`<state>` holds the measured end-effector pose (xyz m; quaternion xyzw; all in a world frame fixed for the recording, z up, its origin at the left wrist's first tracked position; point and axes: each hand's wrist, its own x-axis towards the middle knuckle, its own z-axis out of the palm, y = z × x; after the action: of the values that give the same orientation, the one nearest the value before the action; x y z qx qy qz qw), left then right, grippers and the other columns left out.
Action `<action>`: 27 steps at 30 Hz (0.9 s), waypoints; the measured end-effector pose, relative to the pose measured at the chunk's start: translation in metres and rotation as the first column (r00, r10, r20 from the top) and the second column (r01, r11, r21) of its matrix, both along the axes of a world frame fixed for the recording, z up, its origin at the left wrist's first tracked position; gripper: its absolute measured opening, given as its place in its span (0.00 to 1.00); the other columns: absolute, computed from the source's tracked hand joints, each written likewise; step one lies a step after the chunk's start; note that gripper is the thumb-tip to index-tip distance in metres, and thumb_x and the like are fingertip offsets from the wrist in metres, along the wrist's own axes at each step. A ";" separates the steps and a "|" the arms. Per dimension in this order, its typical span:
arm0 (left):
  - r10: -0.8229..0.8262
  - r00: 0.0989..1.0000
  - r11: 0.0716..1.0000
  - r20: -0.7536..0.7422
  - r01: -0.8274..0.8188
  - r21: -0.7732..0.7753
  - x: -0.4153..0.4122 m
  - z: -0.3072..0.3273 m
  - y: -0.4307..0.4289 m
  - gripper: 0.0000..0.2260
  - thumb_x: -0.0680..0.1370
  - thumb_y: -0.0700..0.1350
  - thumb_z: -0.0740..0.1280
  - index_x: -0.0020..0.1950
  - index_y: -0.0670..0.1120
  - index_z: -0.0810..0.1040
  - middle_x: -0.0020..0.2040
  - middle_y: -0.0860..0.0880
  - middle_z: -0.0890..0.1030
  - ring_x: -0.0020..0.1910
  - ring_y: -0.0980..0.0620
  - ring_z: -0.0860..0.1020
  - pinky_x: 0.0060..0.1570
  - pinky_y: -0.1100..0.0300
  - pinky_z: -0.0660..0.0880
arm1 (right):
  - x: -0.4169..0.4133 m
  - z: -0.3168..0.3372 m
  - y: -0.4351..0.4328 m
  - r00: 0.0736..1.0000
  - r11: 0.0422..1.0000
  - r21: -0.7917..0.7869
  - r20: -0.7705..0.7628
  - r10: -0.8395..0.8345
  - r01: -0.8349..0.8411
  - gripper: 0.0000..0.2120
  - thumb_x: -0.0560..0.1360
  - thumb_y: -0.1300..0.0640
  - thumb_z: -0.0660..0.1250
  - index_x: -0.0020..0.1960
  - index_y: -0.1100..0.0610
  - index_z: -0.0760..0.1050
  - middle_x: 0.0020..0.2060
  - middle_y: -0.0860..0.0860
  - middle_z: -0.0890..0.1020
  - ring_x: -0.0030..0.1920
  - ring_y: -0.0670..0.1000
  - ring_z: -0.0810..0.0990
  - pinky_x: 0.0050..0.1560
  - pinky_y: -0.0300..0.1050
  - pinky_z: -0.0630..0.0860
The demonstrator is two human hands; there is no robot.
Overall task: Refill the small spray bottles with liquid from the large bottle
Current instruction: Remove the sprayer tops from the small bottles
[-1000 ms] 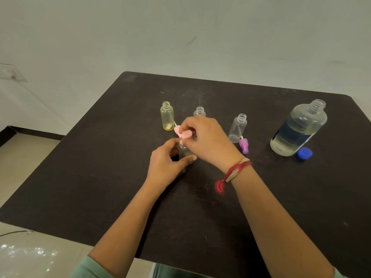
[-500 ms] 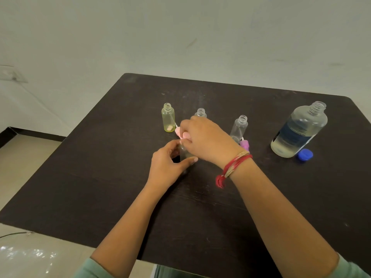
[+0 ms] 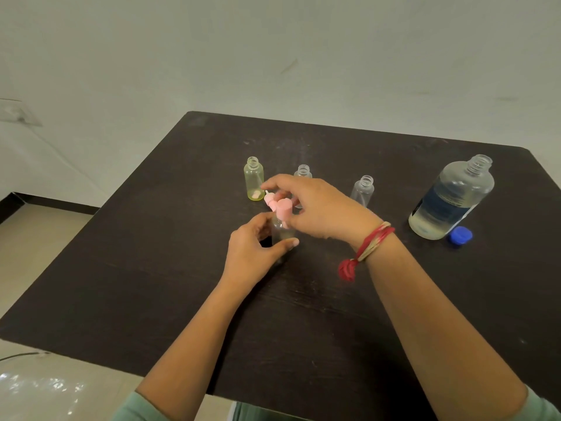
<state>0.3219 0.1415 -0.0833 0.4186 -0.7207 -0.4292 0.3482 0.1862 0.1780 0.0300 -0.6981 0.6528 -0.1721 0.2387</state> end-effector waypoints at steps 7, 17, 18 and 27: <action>-0.004 1.000 1.000 0.018 0.004 -0.027 -0.001 0.002 0.002 0.22 0.68 0.47 0.78 0.60 0.54 0.77 0.46 0.64 0.80 0.50 0.67 0.78 0.54 0.73 0.72 | 0.010 -0.013 0.000 0.966 0.971 -0.150 -0.151 -0.210 0.187 0.15 0.76 0.44 0.65 0.51 0.56 0.71 0.42 0.49 0.74 0.45 0.52 0.75 0.41 0.44 0.65; 0.016 1.000 1.000 0.016 -0.016 -0.017 0.000 0.001 0.002 0.21 0.68 0.47 0.78 0.58 0.52 0.78 0.45 0.62 0.81 0.49 0.66 0.79 0.52 0.73 0.73 | 0.007 -0.008 0.003 0.980 0.992 -0.069 -0.164 -0.117 0.107 0.20 0.74 0.45 0.67 0.64 0.50 0.69 0.56 0.52 0.70 0.55 0.55 0.72 0.51 0.46 0.69; 0.015 1.000 1.000 0.020 -0.015 -0.017 -0.001 0.002 0.003 0.21 0.68 0.47 0.78 0.59 0.52 0.78 0.46 0.63 0.80 0.49 0.67 0.78 0.53 0.72 0.73 | 0.010 -0.009 0.002 0.965 0.981 -0.116 -0.197 -0.174 0.153 0.19 0.74 0.44 0.67 0.59 0.53 0.70 0.52 0.52 0.71 0.52 0.55 0.74 0.46 0.45 0.68; 0.005 1.000 1.000 0.007 -0.005 -0.018 0.000 0.000 0.000 0.20 0.68 0.45 0.78 0.58 0.47 0.79 0.47 0.56 0.84 0.50 0.59 0.81 0.55 0.57 0.78 | 0.009 -0.004 0.007 0.994 0.999 -0.047 -0.113 -0.013 0.007 0.23 0.75 0.54 0.67 0.68 0.51 0.67 0.61 0.50 0.69 0.57 0.52 0.72 0.54 0.45 0.70</action>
<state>0.3218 0.1417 -0.0837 0.4185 -0.7248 -0.4204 0.3505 0.1956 0.1850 0.0258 -0.7088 0.6645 -0.1488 0.1841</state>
